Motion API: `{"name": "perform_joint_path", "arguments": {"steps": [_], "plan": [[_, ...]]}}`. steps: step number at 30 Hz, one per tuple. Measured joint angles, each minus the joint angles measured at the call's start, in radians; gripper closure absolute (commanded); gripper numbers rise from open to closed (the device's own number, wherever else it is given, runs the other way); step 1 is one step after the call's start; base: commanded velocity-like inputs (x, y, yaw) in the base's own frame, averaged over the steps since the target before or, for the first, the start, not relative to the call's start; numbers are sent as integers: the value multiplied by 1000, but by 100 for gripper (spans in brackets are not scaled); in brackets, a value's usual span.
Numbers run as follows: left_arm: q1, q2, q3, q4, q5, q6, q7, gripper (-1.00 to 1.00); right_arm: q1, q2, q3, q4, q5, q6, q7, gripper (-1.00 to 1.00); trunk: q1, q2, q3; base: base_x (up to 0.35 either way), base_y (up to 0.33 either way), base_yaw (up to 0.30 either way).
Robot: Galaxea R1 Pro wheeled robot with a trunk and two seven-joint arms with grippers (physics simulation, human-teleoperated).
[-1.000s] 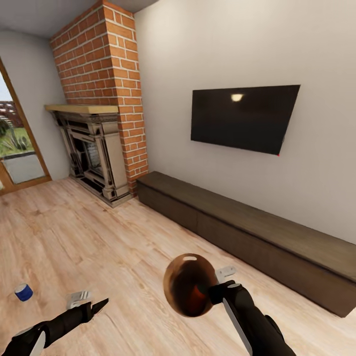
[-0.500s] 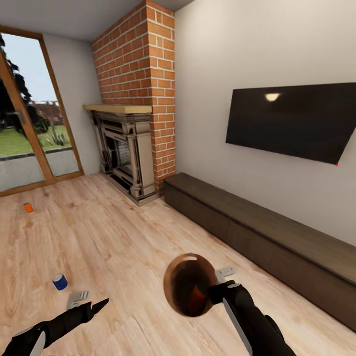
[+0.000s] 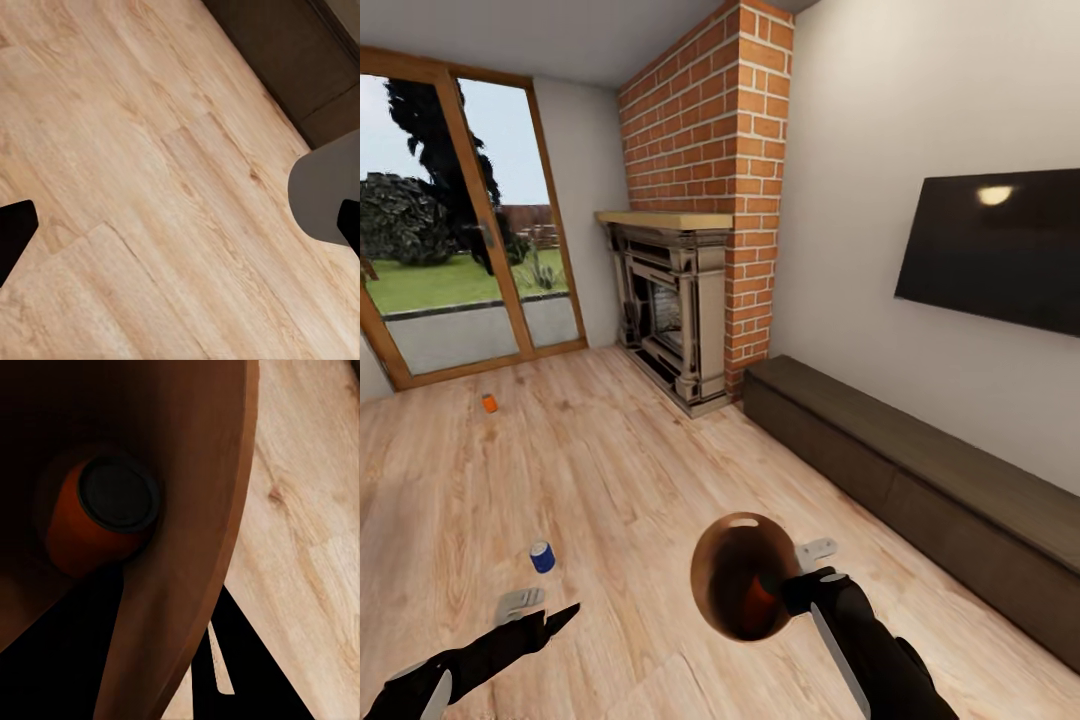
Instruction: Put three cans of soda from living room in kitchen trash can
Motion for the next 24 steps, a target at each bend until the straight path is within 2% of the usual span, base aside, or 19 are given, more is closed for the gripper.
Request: {"name": "perform_joint_path", "arguments": {"steps": [18,24], "plan": [[0,0,0,0,0,0,1,-100,0,0,0,0,-1,0,0,100,0,0,0,38,24,288],[0,0,0,1,0,0,0,-100,1,0,1,0,-3,-1,0,100,0,0,0,259,0,251]]}}
